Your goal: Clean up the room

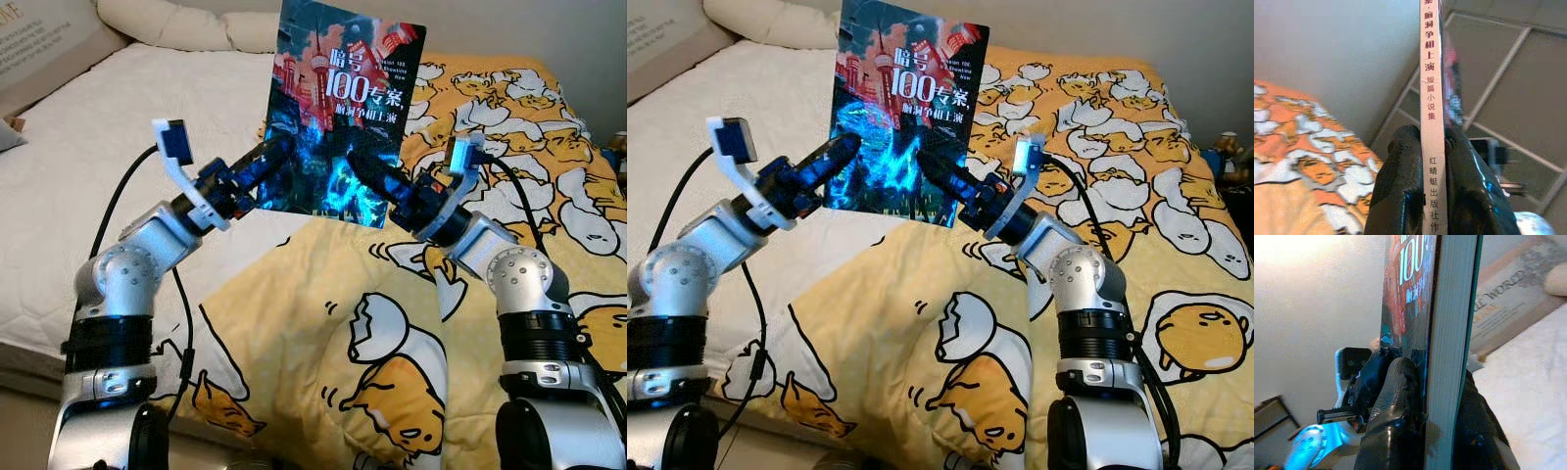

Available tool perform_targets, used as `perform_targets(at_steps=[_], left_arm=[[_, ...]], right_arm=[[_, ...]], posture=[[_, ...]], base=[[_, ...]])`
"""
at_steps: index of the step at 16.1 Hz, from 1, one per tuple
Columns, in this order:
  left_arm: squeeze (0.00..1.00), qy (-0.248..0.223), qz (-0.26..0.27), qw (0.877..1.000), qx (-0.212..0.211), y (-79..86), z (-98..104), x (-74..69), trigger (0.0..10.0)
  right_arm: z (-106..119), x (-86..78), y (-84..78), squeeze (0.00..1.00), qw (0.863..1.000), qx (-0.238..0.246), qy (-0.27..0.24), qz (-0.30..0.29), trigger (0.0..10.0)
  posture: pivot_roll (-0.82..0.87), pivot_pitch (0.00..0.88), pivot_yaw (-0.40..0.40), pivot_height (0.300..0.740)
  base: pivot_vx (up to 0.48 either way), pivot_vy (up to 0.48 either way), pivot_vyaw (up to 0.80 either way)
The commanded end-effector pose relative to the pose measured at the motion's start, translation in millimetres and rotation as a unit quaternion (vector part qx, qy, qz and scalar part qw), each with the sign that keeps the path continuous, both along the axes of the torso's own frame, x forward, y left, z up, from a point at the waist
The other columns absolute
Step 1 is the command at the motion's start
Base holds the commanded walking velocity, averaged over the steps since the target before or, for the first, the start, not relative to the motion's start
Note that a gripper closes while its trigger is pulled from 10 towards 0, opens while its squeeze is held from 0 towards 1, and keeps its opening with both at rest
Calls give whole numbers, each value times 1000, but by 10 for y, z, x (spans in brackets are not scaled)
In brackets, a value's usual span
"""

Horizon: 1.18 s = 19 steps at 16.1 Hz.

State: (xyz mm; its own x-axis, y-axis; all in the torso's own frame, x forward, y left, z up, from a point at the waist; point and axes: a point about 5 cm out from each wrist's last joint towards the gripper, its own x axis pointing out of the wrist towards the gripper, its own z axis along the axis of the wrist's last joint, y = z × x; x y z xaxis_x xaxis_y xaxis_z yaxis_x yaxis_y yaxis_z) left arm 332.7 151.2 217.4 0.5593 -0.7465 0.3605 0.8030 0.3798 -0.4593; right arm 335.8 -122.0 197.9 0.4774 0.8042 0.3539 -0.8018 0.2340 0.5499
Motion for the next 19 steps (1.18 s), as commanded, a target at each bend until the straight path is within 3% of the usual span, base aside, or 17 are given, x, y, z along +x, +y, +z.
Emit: perform_targets(at_steps=[1, 2, 3, 5, 7, 10, 11, 12, 13, 14, 15, 16, 17, 18, 19], left_arm=[[0, -26, 30, 999, 25, -2, 83, 57, 10000], [271, -27, 36, 998, 32, -15, 74, 66, 10000], [1000, -25, 36, 998, 34, -33, 62, 72, 10000], [1000, -20, 39, 998, 34, -34, 34, 75, 10000], [1000, -12, 87, 995, 39, 72, -34, 129, 10000], [1000, 10, 202, 978, 54, 376, -169, 126, 10000], [1000, 9, 207, 977, 58, 386, -178, 118, 10000], [1000, 4, 231, 967, 106, 397, -257, 77, 10000], [1000, -11, 253, 951, 179, 380, -355, 30, 10000], [1000, -5, 268, 931, 246, 336, -473, -7, 10000], [1000, -5, 279, 922, 268, 295, -551, -66, 10000], [125, -18, 289, 913, 287, 255, -602, -140, 10000], [125, -15, 296, 907, 298, 247, -641, -167, 10000], [0, -5, 314, 896, 313, 249, -714, -206, 10000], [0, 15, 339, 879, 335, 253, -864, -303, 10000]], right_arm=[[2, 27, 10, 0, 1000, -6, 4, -13, 0], [-12, 31, 5, 0, 1000, -5, 10, -17, 0], [-31, 43, -7, 0, 999, 4, 18, -30, 0], [-55, 51, -26, 0, 999, 10, 23, -43, 0], [-155, 59, -74, 0, 996, 7, 52, -76, 0], [-348, 17, -284, 0, 984, 2, 94, -151, 0], [-361, 11, -301, 0, 983, 0, 95, -157, 0], [-443, -41, -392, 0, 977, -19, 101, -187, 0], [-521, -98, -484, 0, 967, -58, 97, -228, 0], [-589, -147, -542, 0, 950, -123, 77, -275, 0], [-639, -180, -588, 0, 930, -160, 64, -324, 784], [-680, -219, -614, 0, 916, -170, 69, -358, 0], [-700, -243, -620, 0, 911, -176, 72, -367, 0], [-743, -288, -619, 0, 903, -190, 77, -378, 0], [-845, -375, -596, 0, 883, -227, 84, -402, 6627]], posture=[[58, 0, 25, 740], [56, 0, 24, 740], [56, 0, 24, 740], [53, 0, 27, 740], [48, 0, 37, 740], [58, 0, 36, 740], [58, 0, 36, 740], [61, 0, 28, 740], [60, 0, 26, 740], [53, 0, 25, 740], [46, 0, 26, 740], [34, 0, 24, 740], [31, 0, 23, 740], [27, 0, 25, 740], [20, 0, 21, 740]], base=[[0, 0, 0], [0, 0, 0], [0, 0, 0], [0, 0, 0], [0, 0, 0], [0, 0, 0], [0, 0, 0], [0, 0, 0], [0, 0, 0], [0, 0, 0], [0, 0, 0], [0, 0, 0], [0, 0, 0], [0, 0, 0], [0, 0, 0]])
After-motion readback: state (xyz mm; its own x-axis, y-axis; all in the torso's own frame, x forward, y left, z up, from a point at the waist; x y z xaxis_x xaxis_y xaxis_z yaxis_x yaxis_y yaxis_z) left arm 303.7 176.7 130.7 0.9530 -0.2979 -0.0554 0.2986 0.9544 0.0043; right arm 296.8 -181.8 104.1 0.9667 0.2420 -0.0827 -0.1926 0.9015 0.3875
